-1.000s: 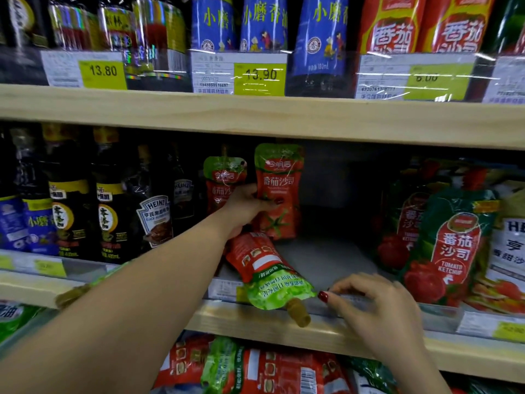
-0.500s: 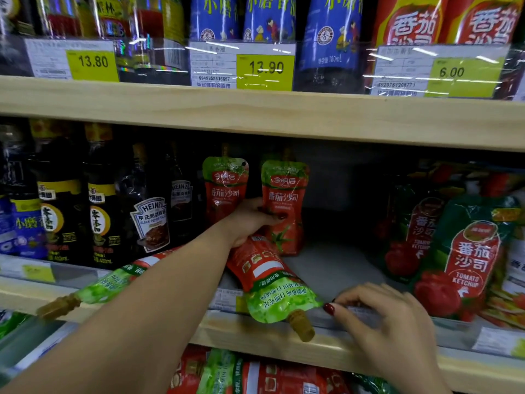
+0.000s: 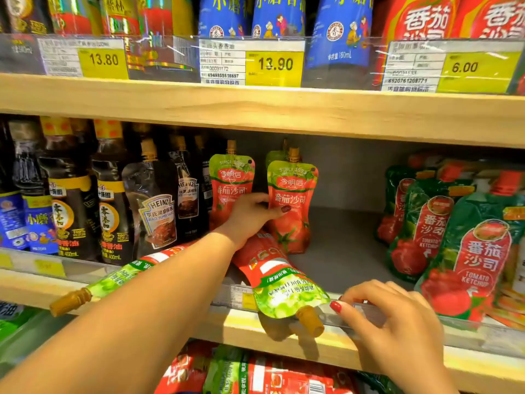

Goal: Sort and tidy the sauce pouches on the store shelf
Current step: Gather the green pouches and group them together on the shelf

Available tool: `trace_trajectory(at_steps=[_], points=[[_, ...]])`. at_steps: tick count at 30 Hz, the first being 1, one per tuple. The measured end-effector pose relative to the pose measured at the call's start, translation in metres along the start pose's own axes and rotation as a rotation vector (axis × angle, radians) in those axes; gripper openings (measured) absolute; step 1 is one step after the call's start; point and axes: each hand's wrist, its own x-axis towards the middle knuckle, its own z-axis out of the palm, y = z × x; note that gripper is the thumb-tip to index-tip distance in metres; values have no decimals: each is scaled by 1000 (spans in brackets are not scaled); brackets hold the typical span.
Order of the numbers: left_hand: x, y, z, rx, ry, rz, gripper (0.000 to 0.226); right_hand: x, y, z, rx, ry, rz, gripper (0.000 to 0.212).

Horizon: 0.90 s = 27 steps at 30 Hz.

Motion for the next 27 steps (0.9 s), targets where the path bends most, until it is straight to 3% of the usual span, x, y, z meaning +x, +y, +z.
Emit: trace_trajectory(at_steps=[3,9,13,19,21,25,27], points=[[5,0,0,1,-4,-27,16,1,1,-1,-19,-5,-13,23],[9,1,1,24,-9,-19,25,1,0,0,-7,-7,-20,15],[6,2,1,9,-9,-17,30,0,2,2,24,1,-31,25],[4,8,-2,184,-41,-45,27,-1,6,4,8,27,-48,24],[3,10,-3,220,-17,-49,21,0,8,6,2,30,-46,18],[-4,17,-13,240,62,-87,33,-3,7,4,-4,16,-31,16],[-13,22,-19,259,70,-81,22,-4,6,3,-4,6,-32,18]])
